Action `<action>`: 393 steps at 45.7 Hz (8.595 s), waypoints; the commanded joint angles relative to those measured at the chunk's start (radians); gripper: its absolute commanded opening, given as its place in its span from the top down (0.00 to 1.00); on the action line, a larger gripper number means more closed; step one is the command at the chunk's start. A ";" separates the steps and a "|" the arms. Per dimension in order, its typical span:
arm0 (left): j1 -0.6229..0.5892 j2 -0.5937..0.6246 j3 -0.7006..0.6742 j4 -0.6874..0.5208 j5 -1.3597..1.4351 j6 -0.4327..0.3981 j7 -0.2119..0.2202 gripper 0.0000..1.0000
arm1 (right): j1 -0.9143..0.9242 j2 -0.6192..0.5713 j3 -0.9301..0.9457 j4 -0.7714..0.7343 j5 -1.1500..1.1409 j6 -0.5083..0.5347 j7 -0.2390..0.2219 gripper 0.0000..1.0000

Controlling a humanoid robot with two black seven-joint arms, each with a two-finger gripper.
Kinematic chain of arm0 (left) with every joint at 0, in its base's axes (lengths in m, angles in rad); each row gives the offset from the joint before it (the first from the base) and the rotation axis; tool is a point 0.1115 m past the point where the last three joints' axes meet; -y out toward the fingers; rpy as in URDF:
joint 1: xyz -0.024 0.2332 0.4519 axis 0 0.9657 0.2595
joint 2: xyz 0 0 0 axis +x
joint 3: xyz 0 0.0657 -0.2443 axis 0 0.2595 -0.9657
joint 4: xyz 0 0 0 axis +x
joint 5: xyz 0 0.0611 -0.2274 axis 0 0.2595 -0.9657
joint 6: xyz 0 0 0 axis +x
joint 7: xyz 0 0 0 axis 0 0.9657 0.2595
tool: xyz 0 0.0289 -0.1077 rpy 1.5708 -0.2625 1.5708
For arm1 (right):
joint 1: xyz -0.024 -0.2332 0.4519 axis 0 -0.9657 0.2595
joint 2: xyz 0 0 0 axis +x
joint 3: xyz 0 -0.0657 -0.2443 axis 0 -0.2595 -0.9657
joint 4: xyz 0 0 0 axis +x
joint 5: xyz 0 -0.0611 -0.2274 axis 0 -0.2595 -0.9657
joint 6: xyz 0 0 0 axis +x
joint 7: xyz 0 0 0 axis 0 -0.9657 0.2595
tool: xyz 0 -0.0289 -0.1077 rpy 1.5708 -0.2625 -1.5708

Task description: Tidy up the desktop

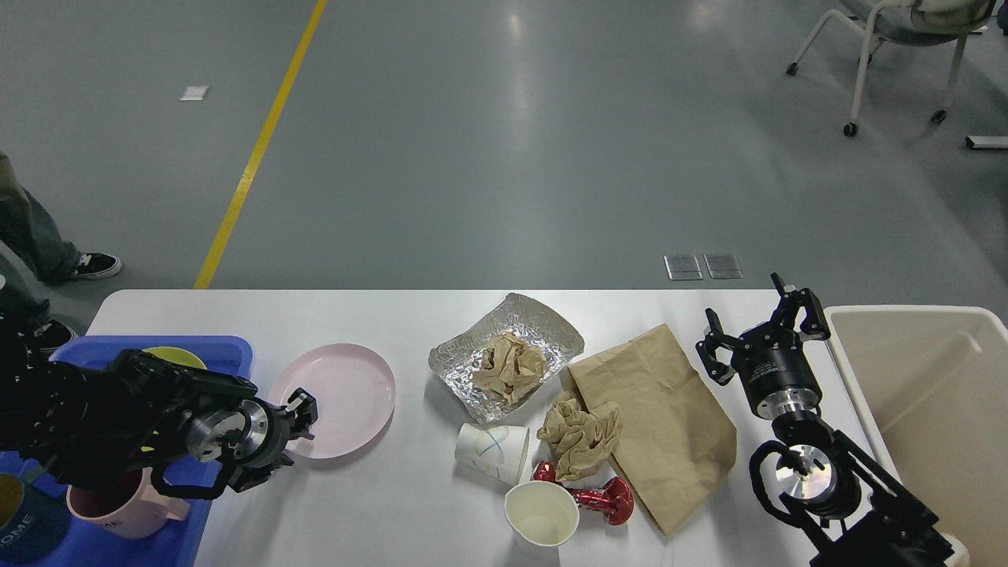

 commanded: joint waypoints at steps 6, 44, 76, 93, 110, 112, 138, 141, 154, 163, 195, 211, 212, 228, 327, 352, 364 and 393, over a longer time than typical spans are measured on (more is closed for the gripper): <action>0.014 -0.001 0.000 0.000 -0.004 -0.002 0.001 0.68 | 0.000 0.000 0.000 0.000 0.001 0.000 0.000 0.00; -0.041 0.014 0.020 -0.020 -0.005 -0.126 0.029 1.00 | 0.000 0.000 0.000 0.000 0.000 0.000 0.000 0.00; -0.887 0.141 0.505 -0.379 0.179 -0.606 0.021 1.00 | 0.000 0.000 0.000 0.000 0.001 0.000 0.000 0.00; -1.317 0.014 0.541 -0.537 0.352 -0.939 -0.129 1.00 | 0.000 0.000 0.000 0.000 0.001 0.000 0.000 0.00; -1.316 -0.014 0.584 -0.493 0.360 -0.951 -0.195 1.00 | 0.000 0.000 0.000 0.000 0.001 0.000 -0.002 0.00; -1.307 -0.006 0.607 -0.459 0.360 -0.955 -0.197 1.00 | 0.000 0.000 0.000 0.000 0.001 0.000 0.000 0.00; -0.661 0.365 0.569 0.194 0.358 -0.961 -0.143 1.00 | 0.000 0.000 0.000 0.000 0.001 0.000 0.000 0.00; -0.563 0.396 0.526 0.266 0.358 -0.958 -0.132 1.00 | 0.000 0.000 0.000 0.000 0.001 0.000 0.000 0.00; -0.138 0.434 0.232 0.595 0.360 -0.947 -0.052 1.00 | 0.000 0.000 0.000 0.000 0.001 0.000 0.000 0.00; 0.000 0.411 0.132 0.650 0.361 -0.863 -0.034 1.00 | 0.000 0.000 0.000 0.000 0.001 0.000 0.000 0.00; 0.114 0.322 0.129 0.648 0.392 -0.705 -0.006 1.00 | 0.000 0.000 0.000 0.000 0.001 0.000 0.000 0.00; 0.114 0.312 0.112 0.639 0.394 -0.708 -0.006 1.00 | 0.000 0.000 0.000 0.000 0.001 0.000 0.000 0.00; 0.114 0.312 0.109 0.639 0.394 -0.708 -0.006 1.00 | 0.000 0.000 0.000 0.000 0.001 0.000 0.000 0.00; 0.123 0.293 0.092 0.636 0.394 -0.705 -0.011 0.70 | 0.000 0.000 0.000 0.000 0.000 0.000 0.000 0.00; -0.269 0.586 -0.823 0.371 0.386 -0.978 -0.029 0.04 | 0.000 0.000 0.000 0.000 0.001 0.000 0.000 0.00; 0.502 0.080 -1.939 0.530 0.397 -0.622 -0.190 0.04 | 0.000 0.000 0.000 0.000 0.001 0.000 0.000 0.00; 0.752 0.046 -2.019 0.284 0.398 -0.556 -0.183 0.04 | 0.000 0.000 0.000 0.000 0.001 0.000 0.000 0.00; 0.902 -0.020 -2.227 0.125 0.561 -0.467 -0.217 0.04 | 0.000 0.000 0.000 0.000 0.001 0.000 0.000 0.00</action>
